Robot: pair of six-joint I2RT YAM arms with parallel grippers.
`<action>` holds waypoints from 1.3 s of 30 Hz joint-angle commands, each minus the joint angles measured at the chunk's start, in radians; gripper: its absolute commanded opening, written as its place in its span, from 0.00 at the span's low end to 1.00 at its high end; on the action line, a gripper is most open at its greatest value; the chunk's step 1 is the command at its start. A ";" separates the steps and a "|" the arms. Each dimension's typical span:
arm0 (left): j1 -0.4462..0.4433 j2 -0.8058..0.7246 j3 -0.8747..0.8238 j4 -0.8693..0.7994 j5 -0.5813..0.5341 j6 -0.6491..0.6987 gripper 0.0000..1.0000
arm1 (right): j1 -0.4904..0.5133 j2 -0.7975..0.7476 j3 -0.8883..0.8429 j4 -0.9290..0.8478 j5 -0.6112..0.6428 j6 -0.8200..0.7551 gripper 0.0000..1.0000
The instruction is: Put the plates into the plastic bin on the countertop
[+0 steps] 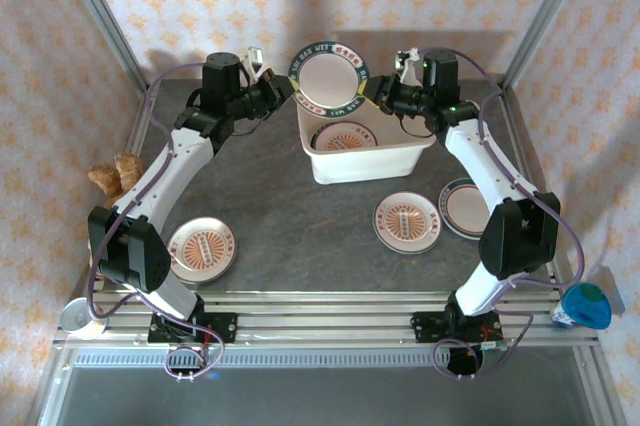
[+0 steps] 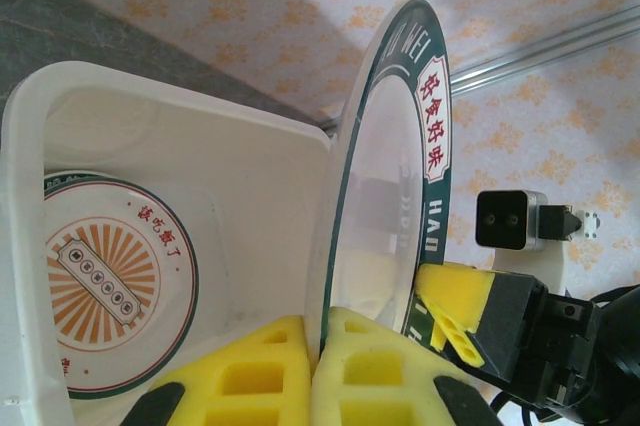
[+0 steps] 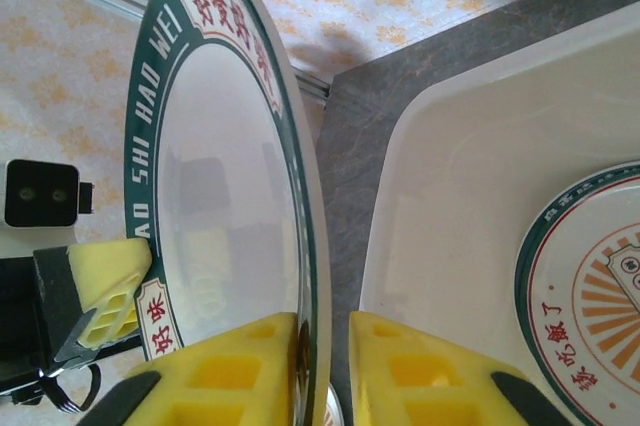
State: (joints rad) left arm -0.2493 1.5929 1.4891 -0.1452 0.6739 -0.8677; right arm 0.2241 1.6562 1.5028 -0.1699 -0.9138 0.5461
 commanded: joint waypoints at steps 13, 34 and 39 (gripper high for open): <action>-0.012 -0.007 -0.002 0.021 0.021 0.038 0.11 | 0.003 -0.006 -0.019 0.079 -0.001 0.054 0.00; 0.021 -0.033 0.063 -0.205 -0.121 0.228 0.60 | -0.117 0.085 0.105 -0.262 0.050 -0.203 0.00; 0.057 -0.051 0.042 -0.245 -0.137 0.260 0.60 | -0.119 0.173 0.226 -0.521 0.071 -0.401 0.00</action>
State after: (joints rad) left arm -0.2138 1.5898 1.5234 -0.3458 0.5697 -0.6556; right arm 0.0994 1.8091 1.6630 -0.5182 -0.8486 0.3099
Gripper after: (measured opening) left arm 0.598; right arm 0.047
